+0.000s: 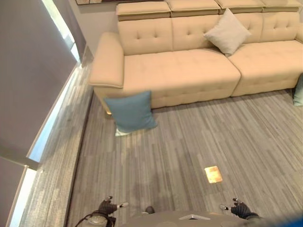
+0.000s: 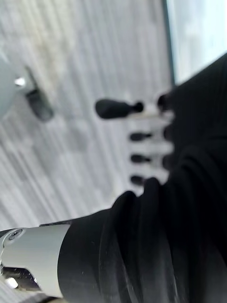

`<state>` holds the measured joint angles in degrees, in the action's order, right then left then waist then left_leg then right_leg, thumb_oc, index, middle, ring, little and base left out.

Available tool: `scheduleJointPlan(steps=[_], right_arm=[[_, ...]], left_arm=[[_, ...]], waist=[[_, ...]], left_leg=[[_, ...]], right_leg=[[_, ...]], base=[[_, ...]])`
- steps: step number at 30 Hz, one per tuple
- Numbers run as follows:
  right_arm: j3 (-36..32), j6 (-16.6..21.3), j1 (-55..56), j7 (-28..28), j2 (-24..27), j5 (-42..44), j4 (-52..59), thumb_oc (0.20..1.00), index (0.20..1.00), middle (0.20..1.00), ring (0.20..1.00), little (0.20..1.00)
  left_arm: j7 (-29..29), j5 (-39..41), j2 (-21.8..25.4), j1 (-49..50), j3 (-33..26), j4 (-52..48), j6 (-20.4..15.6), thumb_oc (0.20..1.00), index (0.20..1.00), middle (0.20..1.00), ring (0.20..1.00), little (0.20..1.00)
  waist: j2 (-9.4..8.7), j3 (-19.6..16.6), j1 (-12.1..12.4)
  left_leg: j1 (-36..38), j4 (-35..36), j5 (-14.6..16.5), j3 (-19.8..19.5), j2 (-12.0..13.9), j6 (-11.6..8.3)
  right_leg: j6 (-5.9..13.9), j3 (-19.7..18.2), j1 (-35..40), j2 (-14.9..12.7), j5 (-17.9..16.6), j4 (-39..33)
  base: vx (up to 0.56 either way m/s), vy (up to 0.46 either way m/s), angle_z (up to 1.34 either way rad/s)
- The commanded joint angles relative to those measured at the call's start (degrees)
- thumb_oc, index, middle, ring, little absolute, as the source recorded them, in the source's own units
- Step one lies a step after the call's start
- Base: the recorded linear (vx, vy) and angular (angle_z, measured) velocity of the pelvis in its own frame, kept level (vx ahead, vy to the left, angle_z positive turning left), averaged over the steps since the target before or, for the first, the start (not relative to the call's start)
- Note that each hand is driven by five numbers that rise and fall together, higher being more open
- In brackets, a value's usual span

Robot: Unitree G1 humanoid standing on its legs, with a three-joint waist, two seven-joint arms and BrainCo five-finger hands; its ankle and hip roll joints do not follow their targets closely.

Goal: Pick up all the scattered cushions and arrange them neatly on the sofa.

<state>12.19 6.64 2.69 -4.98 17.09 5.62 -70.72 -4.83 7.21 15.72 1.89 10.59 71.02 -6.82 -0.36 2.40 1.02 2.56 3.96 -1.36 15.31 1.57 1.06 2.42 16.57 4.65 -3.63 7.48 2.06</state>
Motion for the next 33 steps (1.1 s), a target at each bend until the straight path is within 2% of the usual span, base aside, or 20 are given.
scheduleJointPlan(steps=[1, 20, 22, 23, 24, 25, 26, 30, 33], right_arm=[[1.44, 0.33, -2.15, -1.13, 0.39, -1.09, -1.57, 1.000, 1.000, 1.000, 1.000, 1.000], [2.82, -0.61, -3.31, -1.51, 0.93, -3.97, -1.37, 1.000, 1.000, 1.000, 1.000, 1.000], [2.82, -0.83, -4.10, -1.45, 1.02, -4.10, -0.98, 1.000, 1.000, 1.000, 1.000, 1.000], [2.94, -0.95, -4.48, -1.33, 0.85, -4.07, -0.94, 1.000, 1.000, 1.000, 1.000, 1.000], [2.94, -0.95, -4.50, -1.33, 0.84, -4.07, -0.95, 1.000, 1.000, 1.000, 1.000, 1.000], [3.39, -0.95, -4.95, -1.40, 0.71, -4.07, -0.94, 1.000, 1.000, 1.000, 1.000, 1.000], [3.39, -0.89, -4.92, -1.49, 0.73, -3.95, -0.99, 1.000, 1.000, 1.000, 1.000, 1.000], [3.99, -0.87, -4.63, -1.27, 0.48, -3.32, -1.88, 1.000, 1.000, 1.000, 1.000, 1.000], [4.02, -0.52, -4.86, -1.34, 0.79, -2.73, -1.39, 1.000, 1.000, 1.000, 1.000, 1.000]], left_arm=[[0.12, -1.77, -0.72, -3.10, -2.52, 1.59, -0.84, 1.000, 1.000, 1.000, 1.000, 1.000], [-0.24, -2.61, -0.58, -2.60, -2.28, 2.05, -0.41, 1.000, 1.000, 1.000, 1.000, 1.000], [-0.54, -2.25, 0.02, -3.13, -2.09, 1.71, -0.33, 1.000, 1.000, 1.000, 1.000, 1.000], [-0.78, -1.74, 0.28, -3.55, -1.98, 1.51, -0.43, 1.000, 1.000, 1.000, 1.000, 1.000], [-0.78, -1.73, 0.29, -3.57, -1.99, 1.52, -0.43, 1.000, 1.000, 1.000, 1.000, 1.000], [-0.92, -1.04, 0.68, -4.45, -1.59, 1.43, -0.72, 1.000, 1.000, 1.000, 1.000, 1.000], [-1.02, -0.90, 0.87, -4.72, -1.38, 1.54, -0.77, 1.000, 1.000, 1.000, 1.000, 1.000], [-0.67, 0.26, 0.91, -4.80, -1.31, 1.87, -0.84, 1.000, 1.000, 1.000, 1.000, 1.000], [-0.58, 0.56, 0.64, -4.98, -1.12, 1.94, -0.73, 1.000, 1.000, 1.000, 1.000, 1.000]], waist=[[-2.25, -0.02, 0.64], [-2.71, 0.98, 1.92], [-2.35, 2.32, 1.74], [-2.30, 2.95, 1.42], [-2.32, 2.80, 1.42], [-2.08, 3.21, 1.02], [-2.06, 3.12, 0.93], [-3.11, 2.59, 1.60], [-3.64, 3.19, 1.78]], left_leg=[[0.57, 0.35, 1.27, -1.61, -0.65, -2.22], [0.64, -0.30, 1.78, -2.69, -0.94, -1.53], [-0.22, -1.10, 1.62, -4.07, -1.07, -1.16], [-1.00, -1.67, 1.54, -4.87, -1.09, -0.96], [-1.24, -1.72, 1.48, -4.86, -1.09, -0.96], [-2.41, -2.20, 1.37, -6.05, -0.98, -0.74], [-2.93, -2.34, 1.15, -6.65, -0.94, -0.74], [-4.90, -3.12, -0.08, -10.43, -0.71, -1.75], [-6.46, -4.61, -0.19, -12.26, -0.42, -2.47]], right_leg=[[4.95, 2.36, -0.86, -3.93, -8.82, -5.25], [5.40, 2.44, -1.63, -4.84, -9.02, -3.01], [6.12, 0.03, -3.76, -5.70, -9.65, 1.29], [6.48, -2.71, -5.13, -5.65, -10.05, 2.76], [6.46, -2.72, -5.32, -5.64, -10.14, 2.71], [6.26, -7.29, -6.40, -4.72, -8.98, 3.20], [5.80, -8.54, -6.19, -4.22, -8.06, 2.90], [3.98, -8.29, -4.13, -2.01, -5.56, -0.15], [3.39, -7.25, -3.32, -1.16, -5.32, -1.77]], base=[[0.00, 0.000, 0.00], [-0.01, 0.011, -0.01], [-0.10, 0.012, 0.01], [-0.08, -0.022, 0.06], [-0.12, -0.038, 0.25], [-0.10, -0.049, 0.29], [-0.11, -0.080, 0.32], [-0.03, -0.152, 0.63], [-0.04, -0.128, 0.64]])
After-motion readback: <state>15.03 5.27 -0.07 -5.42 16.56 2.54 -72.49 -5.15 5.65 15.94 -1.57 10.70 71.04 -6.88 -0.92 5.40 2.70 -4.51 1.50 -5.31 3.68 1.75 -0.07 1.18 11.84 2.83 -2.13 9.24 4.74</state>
